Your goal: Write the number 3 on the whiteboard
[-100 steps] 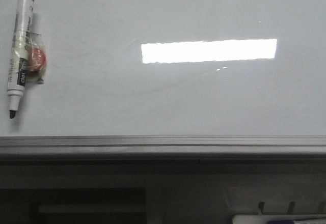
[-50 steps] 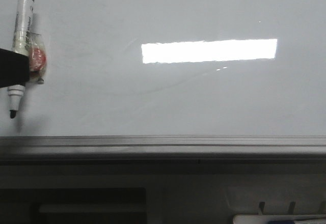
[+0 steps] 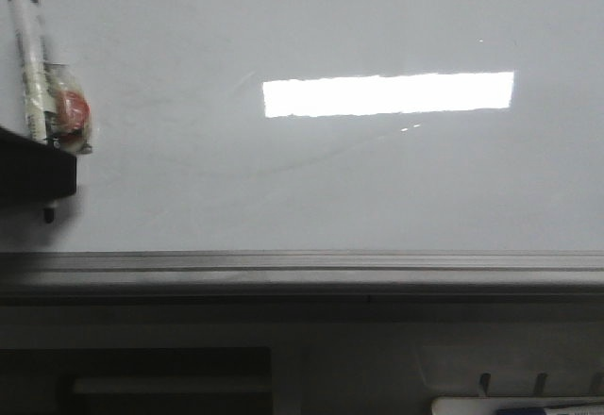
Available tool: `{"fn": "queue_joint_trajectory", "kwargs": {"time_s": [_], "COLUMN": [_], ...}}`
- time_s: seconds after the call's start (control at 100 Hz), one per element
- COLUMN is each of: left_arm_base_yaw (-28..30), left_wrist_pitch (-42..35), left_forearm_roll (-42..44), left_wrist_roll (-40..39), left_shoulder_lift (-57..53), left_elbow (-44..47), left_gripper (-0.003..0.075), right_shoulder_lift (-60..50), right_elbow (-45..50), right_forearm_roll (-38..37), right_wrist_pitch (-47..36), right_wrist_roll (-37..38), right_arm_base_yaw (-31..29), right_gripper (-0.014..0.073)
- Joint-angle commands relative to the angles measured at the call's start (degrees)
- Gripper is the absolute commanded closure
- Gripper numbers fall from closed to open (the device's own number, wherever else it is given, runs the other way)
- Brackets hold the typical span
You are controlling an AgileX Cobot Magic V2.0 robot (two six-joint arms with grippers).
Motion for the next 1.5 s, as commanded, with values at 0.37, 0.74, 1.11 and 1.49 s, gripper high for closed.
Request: {"fn": "queue_joint_trajectory", "kwargs": {"time_s": [0.37,0.74,1.11,1.49], "left_arm_base_yaw": [-0.4,-0.4,-0.4,-0.4], "left_wrist_pitch": [-2.8,-8.5,-8.0,-3.3], "left_forearm_roll": [13.4,49.8,58.3,62.1], "left_wrist_roll": [-0.8,-0.8,2.3,2.3], "left_shoulder_lift": [-0.5,-2.0,-2.0,-2.0], "left_elbow": [-1.3,-1.4,-3.4,-4.5], "left_gripper": [0.0741,0.0741,0.0741,0.0741], "right_shoulder_lift": [1.7,7.5,26.1,38.3], "right_elbow": [-9.9,-17.0,-25.7,-35.5], "right_forearm_roll": [0.6,5.5,4.0,1.5], "right_wrist_pitch": [12.6,10.9,4.9,3.4], "right_wrist_roll": [-3.3,-14.0,-15.9,-15.9], "right_arm_base_yaw": [9.2,31.0,46.9,50.5], "right_gripper": [0.0655,0.0103,0.0082,0.0082]}}
